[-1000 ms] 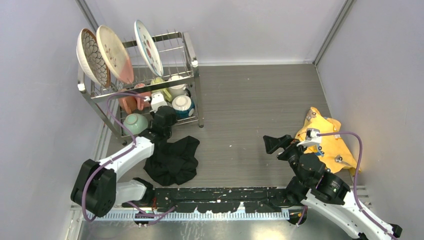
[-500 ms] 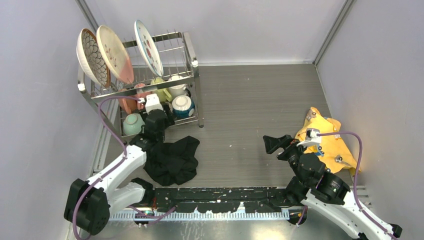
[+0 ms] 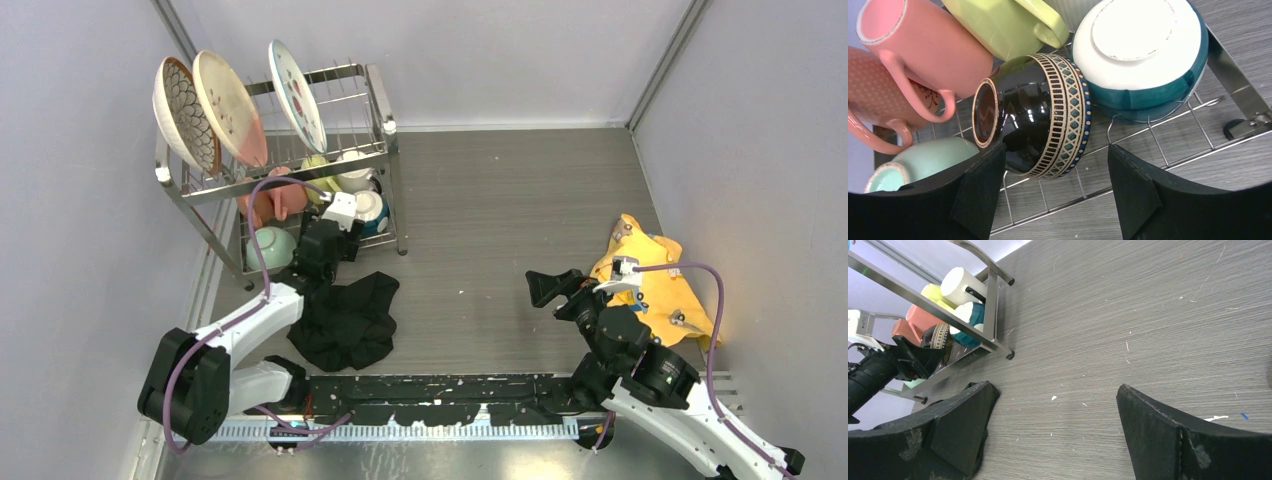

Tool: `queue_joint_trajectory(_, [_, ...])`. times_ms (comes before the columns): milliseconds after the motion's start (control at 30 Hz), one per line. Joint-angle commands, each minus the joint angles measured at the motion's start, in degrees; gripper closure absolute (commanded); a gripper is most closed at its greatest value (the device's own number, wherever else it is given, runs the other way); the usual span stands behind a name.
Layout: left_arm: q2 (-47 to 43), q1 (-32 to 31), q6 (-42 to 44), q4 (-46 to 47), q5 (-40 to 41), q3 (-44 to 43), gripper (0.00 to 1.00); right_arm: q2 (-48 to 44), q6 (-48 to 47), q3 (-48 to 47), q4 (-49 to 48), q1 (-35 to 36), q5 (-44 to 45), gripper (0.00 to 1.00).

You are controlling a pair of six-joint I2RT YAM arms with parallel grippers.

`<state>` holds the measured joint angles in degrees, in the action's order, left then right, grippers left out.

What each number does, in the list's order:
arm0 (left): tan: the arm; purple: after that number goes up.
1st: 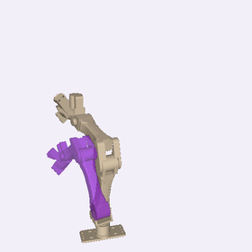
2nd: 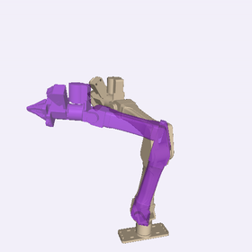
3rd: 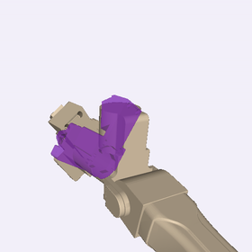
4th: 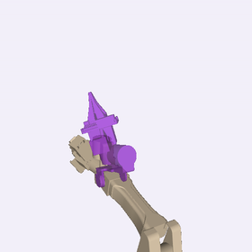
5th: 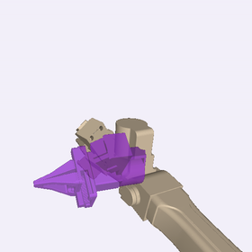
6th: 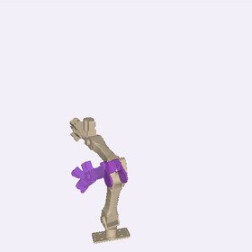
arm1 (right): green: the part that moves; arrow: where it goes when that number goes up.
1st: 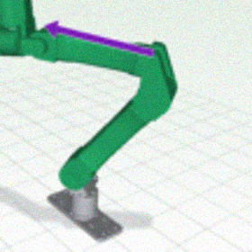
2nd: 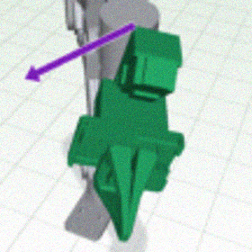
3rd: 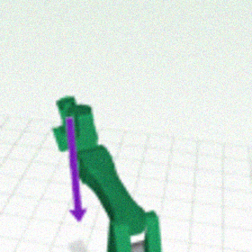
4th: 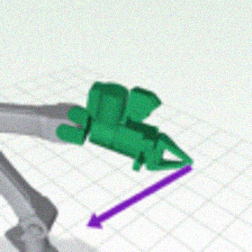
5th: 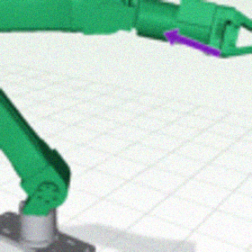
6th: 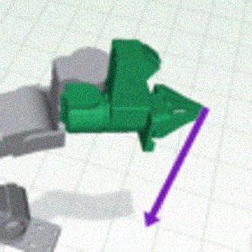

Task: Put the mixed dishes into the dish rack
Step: Turn the bowl upside down on the dish rack.

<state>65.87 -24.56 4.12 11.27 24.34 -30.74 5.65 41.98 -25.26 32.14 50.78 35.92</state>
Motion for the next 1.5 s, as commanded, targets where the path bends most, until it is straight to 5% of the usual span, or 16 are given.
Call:
queue_joint_trajectory(0, [0.84, 0.3, 7.89, 5.53, 0.61, 0.42, 0.23, -0.01, -0.04, -0.15, -1.86, 0.28, 0.62, 0.0])
queue_joint_trajectory(367, [5.53, 0.3, 14.94, 5.79, 3.85, -0.2, 0.19, -3.67, -0.66, -0.94, 1.05, 0.23, 1.46, 0.0])
queue_joint_trajectory(733, [6.45, 0.3, 17.6, 4.81, -0.6, -0.52, 0.29, -5.2, -1.71, -2.32, 2.69, 0.22, 1.67, 0.0])
queue_joint_trajectory(933, [4.49, 0.3, 14.69, -1.2, -4.16, -2.51, 0.17, -5.17, -1.99, -2.43, 2.55, 0.21, 1.47, 0.0])
queue_joint_trajectory(1000, [3.88, 0.38, 13.62, -4.94, -3.77, -4.14, 0.02, -5.2, -1.83, -2.23, 2.37, 0.23, 1.22, 0.0])
queue_joint_trajectory(1267, [-0.79, 0.51, 15.43, -16.06, -4.39, -8.35, 0.0, -5.24, -1.54, -2.07, 2.3, 0.26, 0.8, 0.0])
queue_joint_trajectory(1467, [-3.73, 1.0, 18.62, -14.59, -2.8, -6.08, 0.0, -5.19, -1.47, -2.64, 3.31, 0.26, 0.74, 0.0])
